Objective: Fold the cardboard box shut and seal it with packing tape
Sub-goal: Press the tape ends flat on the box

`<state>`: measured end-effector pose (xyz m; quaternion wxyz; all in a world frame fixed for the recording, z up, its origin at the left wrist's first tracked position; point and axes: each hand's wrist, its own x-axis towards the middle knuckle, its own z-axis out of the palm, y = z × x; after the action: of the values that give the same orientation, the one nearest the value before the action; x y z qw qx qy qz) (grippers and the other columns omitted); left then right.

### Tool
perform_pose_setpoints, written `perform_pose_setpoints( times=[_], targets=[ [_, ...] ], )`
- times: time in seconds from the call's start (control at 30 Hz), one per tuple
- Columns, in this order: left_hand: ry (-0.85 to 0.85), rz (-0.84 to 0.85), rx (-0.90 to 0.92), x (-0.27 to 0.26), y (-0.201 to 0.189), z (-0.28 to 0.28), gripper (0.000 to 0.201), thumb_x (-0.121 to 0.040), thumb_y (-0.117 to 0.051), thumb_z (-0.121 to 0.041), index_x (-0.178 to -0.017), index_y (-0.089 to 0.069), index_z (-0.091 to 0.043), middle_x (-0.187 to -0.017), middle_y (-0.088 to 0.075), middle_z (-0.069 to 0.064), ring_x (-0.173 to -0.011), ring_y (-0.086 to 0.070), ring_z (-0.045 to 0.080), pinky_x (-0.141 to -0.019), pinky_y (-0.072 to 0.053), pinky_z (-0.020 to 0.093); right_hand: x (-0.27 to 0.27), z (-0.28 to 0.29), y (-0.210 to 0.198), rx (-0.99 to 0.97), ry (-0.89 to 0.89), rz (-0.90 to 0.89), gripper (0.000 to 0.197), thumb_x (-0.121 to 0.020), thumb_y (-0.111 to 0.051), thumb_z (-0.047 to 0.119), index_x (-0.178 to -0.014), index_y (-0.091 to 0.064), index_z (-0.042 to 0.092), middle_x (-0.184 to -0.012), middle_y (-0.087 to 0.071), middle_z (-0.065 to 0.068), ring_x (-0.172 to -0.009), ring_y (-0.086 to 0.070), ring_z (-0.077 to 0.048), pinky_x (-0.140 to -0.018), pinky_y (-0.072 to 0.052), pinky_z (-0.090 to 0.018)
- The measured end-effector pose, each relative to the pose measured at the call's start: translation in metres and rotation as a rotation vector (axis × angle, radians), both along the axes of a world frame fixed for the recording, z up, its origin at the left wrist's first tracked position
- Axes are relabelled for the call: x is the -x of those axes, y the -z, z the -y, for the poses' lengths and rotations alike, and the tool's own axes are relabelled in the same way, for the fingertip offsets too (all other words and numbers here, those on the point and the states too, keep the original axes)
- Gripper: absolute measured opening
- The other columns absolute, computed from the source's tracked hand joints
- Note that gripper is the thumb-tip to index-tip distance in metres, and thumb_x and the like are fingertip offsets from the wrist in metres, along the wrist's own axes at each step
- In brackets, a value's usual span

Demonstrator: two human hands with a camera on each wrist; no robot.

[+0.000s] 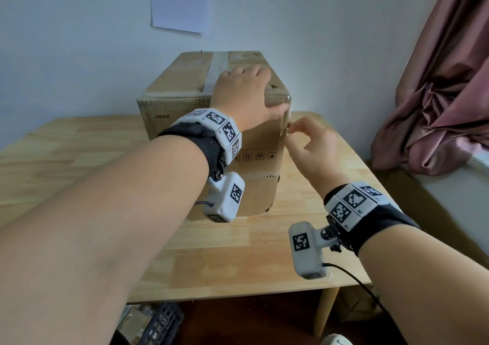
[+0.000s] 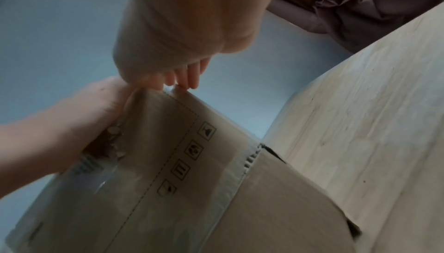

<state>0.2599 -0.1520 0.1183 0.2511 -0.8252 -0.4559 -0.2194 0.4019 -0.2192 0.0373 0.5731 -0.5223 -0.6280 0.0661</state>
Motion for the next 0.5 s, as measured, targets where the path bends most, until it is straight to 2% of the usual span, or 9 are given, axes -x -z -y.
perform_pose_setpoints(
  times=[0.03,0.07,0.13,0.17,0.2,0.27,0.33,0.43,0.5],
  targets=[
    [-0.002,-0.001,0.001,-0.001,0.000,0.000,0.063,-0.082,-0.040,-0.070,-0.109,-0.049,-0.013,-0.116,-0.054,0.004,-0.106,-0.051,0.027,-0.079,-0.035,0.035,-0.002,0.000,-0.003,0.018,-0.034,-0.123,0.012,-0.079,-0.057,0.011,-0.080,-0.052,0.022,-0.081,-0.066,0.012,-0.082,-0.062,-0.008,-0.073,-0.045,-0.019],
    [0.003,0.004,-0.002,-0.001,0.001,0.000,0.063,-0.082,-0.040,-0.070,-0.109,-0.049,-0.013,-0.115,-0.055,0.004,-0.105,-0.051,0.027,-0.077,-0.035,0.035,-0.005,-0.002,-0.007,0.031,-0.062,-0.243,0.016,-0.081,-0.053,0.008,-0.084,-0.047,0.022,-0.080,-0.068,0.010,-0.080,-0.064,-0.015,-0.073,-0.047,-0.020],
    [0.020,0.022,-0.008,0.003,0.002,-0.001,0.062,-0.082,-0.041,-0.071,-0.104,-0.048,-0.013,-0.110,-0.055,0.003,-0.098,-0.051,0.025,-0.071,-0.032,0.031,-0.011,-0.006,-0.017,0.056,-0.098,-0.314,0.028,-0.085,-0.046,-0.004,-0.094,-0.044,0.023,-0.077,-0.070,0.004,-0.075,-0.065,-0.025,-0.076,-0.053,-0.030],
    [0.028,0.036,-0.001,0.006,0.002,-0.001,0.061,-0.082,-0.041,-0.072,-0.101,-0.048,-0.014,-0.107,-0.055,0.002,-0.094,-0.051,0.023,-0.069,-0.031,0.031,-0.014,-0.008,-0.022,0.076,-0.124,-0.262,0.035,-0.086,-0.043,-0.008,-0.101,-0.044,0.024,-0.080,-0.070,0.002,-0.076,-0.068,-0.020,-0.080,-0.054,-0.030],
    [0.037,0.050,0.013,0.009,0.002,-0.001,0.061,-0.082,-0.041,-0.073,-0.099,-0.048,-0.015,-0.104,-0.056,0.000,-0.089,-0.050,0.021,-0.067,-0.032,0.030,-0.015,-0.010,-0.026,0.098,-0.142,-0.166,0.041,-0.086,-0.042,-0.010,-0.109,-0.045,0.024,-0.086,-0.068,0.000,-0.075,-0.068,-0.012,-0.080,-0.054,-0.024],
    [0.060,0.076,0.047,0.015,0.000,-0.001,0.059,-0.081,-0.042,-0.073,-0.097,-0.050,-0.017,-0.099,-0.056,-0.002,-0.082,-0.047,0.017,-0.064,-0.033,0.030,-0.017,-0.015,-0.032,0.112,-0.149,0.056,0.043,-0.089,-0.046,-0.008,-0.119,-0.048,0.023,-0.099,-0.061,-0.003,-0.074,-0.068,-0.006,-0.071,-0.048,-0.012],
    [0.084,0.093,0.082,0.020,-0.002,-0.001,0.056,-0.083,-0.043,-0.071,-0.099,-0.053,-0.018,-0.098,-0.057,-0.004,-0.080,-0.047,0.016,-0.064,-0.033,0.029,-0.019,-0.019,-0.038,0.091,-0.160,0.153,0.037,-0.090,-0.054,-0.002,-0.116,-0.054,0.024,-0.105,-0.056,-0.001,-0.071,-0.066,-0.008,-0.070,-0.045,-0.011],
    [0.097,0.110,0.115,0.023,-0.003,0.000,0.052,-0.084,-0.046,-0.067,-0.101,-0.055,-0.019,-0.098,-0.058,-0.004,-0.080,-0.048,0.016,-0.065,-0.034,0.029,-0.021,-0.021,-0.042,0.073,-0.155,0.158,0.029,-0.088,-0.062,0.005,-0.109,-0.057,0.025,-0.106,-0.056,0.001,-0.060,-0.057,0.001,-0.072,-0.043,-0.013],
    [0.090,0.121,0.116,0.022,-0.003,0.001,0.051,-0.084,-0.047,-0.066,-0.101,-0.056,-0.019,-0.097,-0.058,-0.004,-0.080,-0.049,0.016,-0.066,-0.034,0.029,-0.021,-0.023,-0.042,0.066,-0.139,0.162,0.027,-0.087,-0.064,0.008,-0.107,-0.058,0.024,-0.103,-0.057,0.002,-0.060,-0.055,0.001,-0.071,-0.043,-0.015]
  ],
)
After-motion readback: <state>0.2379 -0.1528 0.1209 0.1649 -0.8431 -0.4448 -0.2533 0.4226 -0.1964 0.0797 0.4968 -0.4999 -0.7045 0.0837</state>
